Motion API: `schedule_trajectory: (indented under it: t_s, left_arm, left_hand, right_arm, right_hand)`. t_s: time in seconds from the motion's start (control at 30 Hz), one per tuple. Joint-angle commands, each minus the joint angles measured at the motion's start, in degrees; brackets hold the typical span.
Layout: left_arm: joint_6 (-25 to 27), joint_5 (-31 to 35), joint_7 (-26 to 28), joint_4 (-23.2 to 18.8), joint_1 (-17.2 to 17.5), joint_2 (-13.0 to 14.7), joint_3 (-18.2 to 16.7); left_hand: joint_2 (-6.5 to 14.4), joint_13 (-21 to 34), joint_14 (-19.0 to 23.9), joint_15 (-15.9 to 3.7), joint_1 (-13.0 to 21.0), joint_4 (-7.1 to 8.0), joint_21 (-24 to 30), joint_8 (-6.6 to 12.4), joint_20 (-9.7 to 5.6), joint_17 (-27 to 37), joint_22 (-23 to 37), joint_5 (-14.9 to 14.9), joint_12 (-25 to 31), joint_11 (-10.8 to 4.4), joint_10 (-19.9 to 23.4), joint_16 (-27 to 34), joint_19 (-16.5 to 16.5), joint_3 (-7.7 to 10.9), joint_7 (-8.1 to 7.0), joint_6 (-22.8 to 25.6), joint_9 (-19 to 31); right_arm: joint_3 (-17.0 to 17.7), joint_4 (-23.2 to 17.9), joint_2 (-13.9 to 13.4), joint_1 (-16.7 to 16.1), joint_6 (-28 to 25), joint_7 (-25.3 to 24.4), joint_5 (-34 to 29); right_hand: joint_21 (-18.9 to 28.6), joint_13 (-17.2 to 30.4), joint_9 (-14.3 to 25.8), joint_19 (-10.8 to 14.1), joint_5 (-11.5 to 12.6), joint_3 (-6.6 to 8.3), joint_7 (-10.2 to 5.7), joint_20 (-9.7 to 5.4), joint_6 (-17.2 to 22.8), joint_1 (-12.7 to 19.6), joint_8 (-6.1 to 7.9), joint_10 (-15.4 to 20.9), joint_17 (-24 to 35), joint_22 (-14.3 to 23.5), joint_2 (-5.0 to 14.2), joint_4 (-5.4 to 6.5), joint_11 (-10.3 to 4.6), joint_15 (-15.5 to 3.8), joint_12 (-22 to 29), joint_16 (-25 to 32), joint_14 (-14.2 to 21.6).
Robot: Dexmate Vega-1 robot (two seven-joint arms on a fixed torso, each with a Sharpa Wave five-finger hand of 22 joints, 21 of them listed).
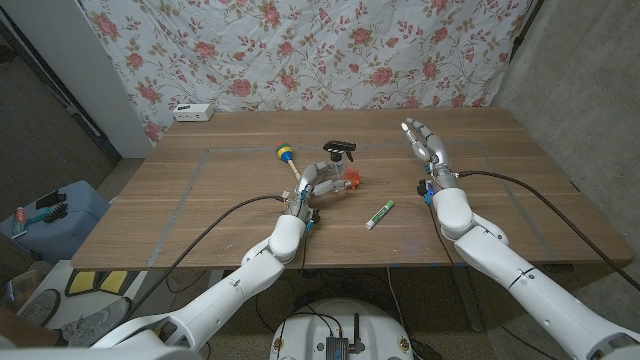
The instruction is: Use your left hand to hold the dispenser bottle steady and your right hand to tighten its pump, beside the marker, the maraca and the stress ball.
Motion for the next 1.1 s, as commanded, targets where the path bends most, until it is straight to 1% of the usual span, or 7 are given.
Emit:
schedule_trajectory:
  t_s: [0.03,0.23,0.33,0.47,0.97,1.03,1.1]
  left_arm:
    - [0.17,-1.03,-0.78,0.12,0.38,0.03,-0.19]
    - [0.94,-1.42,-1.15,-0.63,0.68,0.32,-0.28]
    - [1.2,-1.51,-1.3,-0.88,0.75,0.44,-0.29]
    - [1.09,-1.72,-1.79,-1.19,0.78,0.73,-0.33]
    - [3.11,-1.12,-1.27,-3.69,1.17,1.67,-0.65]
    - [2.96,-1.05,-1.35,-3.77,1.09,1.74,-0.64]
    - [3.42,-0.8,-1.1,-4.29,1.17,1.86,-0.69]
  left_hand:
    - [3.53,-0.26,-1.58,-4.0,-4.78,9.87,0.08,-0.27,0.38,0.41,0.32,-0.53,0.05,-0.73,-0.84,0.18,-0.31,8.87,-4.72,3.88,0.08]
    - [2.92,-0.98,-4.38,-3.57,-5.38,9.95,-0.02,-0.38,0.8,0.65,0.34,-1.32,-0.14,-0.15,-3.42,0.11,-0.92,7.89,-4.59,1.82,0.03]
    - [2.67,-1.44,-6.36,-2.96,-5.65,10.01,-0.06,-0.59,1.23,0.75,0.36,-1.77,-0.04,-0.4,-4.59,0.11,-1.35,7.28,-4.85,-0.2,0.0]
    - [2.14,-2.16,-9.27,-2.51,-6.11,10.09,-0.04,-0.48,1.77,0.77,0.38,-2.29,-0.09,0.24,-6.97,0.1,-1.86,6.23,-5.23,-2.41,-0.05]
    - [1.65,-3.27,-11.9,-1.86,-6.8,10.32,-0.06,-0.22,2.72,0.71,0.41,-2.76,0.36,0.14,-8.86,0.46,-2.9,4.84,-5.16,-4.91,-0.14]
    - [2.08,-3.66,-11.28,-2.32,-6.83,10.43,0.03,0.35,2.71,0.75,0.41,-2.74,0.95,-0.03,-7.9,1.01,-2.99,4.72,-4.19,-3.98,-0.18]
    - [2.29,-3.89,-10.42,-2.39,-6.89,10.5,0.12,0.54,2.57,0.78,0.41,-2.74,1.24,0.06,-7.28,1.41,-2.9,4.63,-4.11,-3.57,-0.22]
  right_arm:
    - [0.38,3.24,1.35,-0.03,4.73,2.19,3.35]
    - [0.36,3.79,1.81,-0.04,5.32,2.13,3.67]
    - [0.34,3.95,2.06,-0.04,5.36,2.01,3.82]
    - [0.31,4.13,2.12,-0.09,5.69,1.98,3.77]
    - [0.45,4.45,2.58,-0.54,5.95,1.22,3.87]
    - [0.44,4.52,2.62,-0.55,6.01,1.14,3.81]
    - [0.42,4.64,2.67,-0.53,6.13,1.11,3.78]
  right_hand:
    - [-0.09,0.1,0.03,-0.32,-0.1,-0.31,0.17,-2.88,-0.5,-0.83,-0.24,-0.19,0.14,-0.08,-0.12,0.31,0.44,-1.28,-0.07,-0.18,-0.41]
    - [-0.1,0.07,0.02,-0.43,-0.12,-0.37,0.25,-2.84,-0.62,-1.36,-0.22,-0.16,0.12,-0.08,-0.19,0.37,0.43,-1.32,-0.06,-0.17,-0.41]
    - [-0.1,0.04,0.0,-0.48,-0.12,-0.39,0.27,-2.82,-0.61,-1.7,-0.17,-0.16,0.11,-0.09,-0.22,0.4,0.49,-1.33,-0.06,-0.19,-0.47]
    - [-0.1,0.03,-0.01,-0.52,-0.13,-0.4,0.21,-2.86,-0.55,-1.94,-0.12,-0.12,0.1,-0.09,-0.25,0.39,0.49,-1.22,-0.05,-0.2,-0.49]
    - [-0.07,-0.03,-0.07,-0.6,-0.11,-0.37,-0.02,-2.57,-0.39,-2.67,0.03,-0.02,0.01,-0.1,-0.34,0.26,0.49,-0.86,-0.02,-0.15,-0.34]
    - [-0.06,-0.04,-0.08,-0.59,-0.1,-0.36,0.01,-2.56,-0.37,-2.74,0.05,0.0,0.0,-0.1,-0.34,0.23,0.48,-0.82,-0.02,-0.14,-0.31]
    - [-0.05,-0.05,-0.09,-0.61,-0.09,-0.33,-0.01,-2.54,-0.31,-2.84,0.08,-0.02,-0.02,-0.1,-0.34,0.19,0.48,-0.77,-0.03,-0.13,-0.26]
